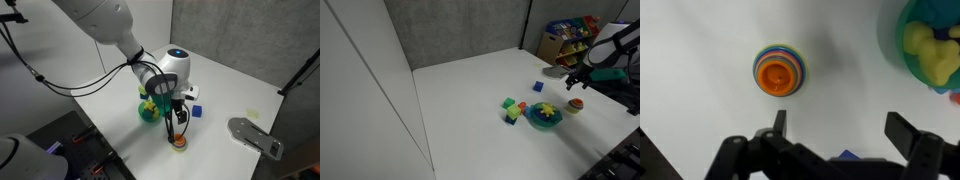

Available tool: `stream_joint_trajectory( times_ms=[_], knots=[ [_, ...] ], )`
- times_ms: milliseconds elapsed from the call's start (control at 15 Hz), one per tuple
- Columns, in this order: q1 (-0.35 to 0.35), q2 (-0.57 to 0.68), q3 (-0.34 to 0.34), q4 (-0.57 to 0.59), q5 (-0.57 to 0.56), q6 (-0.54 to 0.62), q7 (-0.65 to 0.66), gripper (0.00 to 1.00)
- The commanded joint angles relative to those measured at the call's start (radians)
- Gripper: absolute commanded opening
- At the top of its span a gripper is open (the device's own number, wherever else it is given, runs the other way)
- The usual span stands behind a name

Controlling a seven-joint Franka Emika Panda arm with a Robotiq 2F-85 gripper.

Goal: Put the small orange bowl in the small green bowl

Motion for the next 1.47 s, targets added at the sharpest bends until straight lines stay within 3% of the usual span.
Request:
stream_joint_trajectory(
  times_ms=[0,200,467,933,1400],
  knots=[
    [0.075,-0.127,-0.058,-0.042,-0.107,-0.112,0.117,1.0],
    [0.1,-0.22,-0.066,-0.043,-0.19,-0.245,0.195,1.0],
    [0.086,-0.348,-0.026,-0.034,-0.224,-0.461,0.213,1.0],
    [0.069,-0.584,0.036,-0.037,-0.181,-0.755,0.092,1.0],
    [0.077,-0.809,0.044,-0.004,-0.1,-0.962,-0.073,1.0]
  ],
)
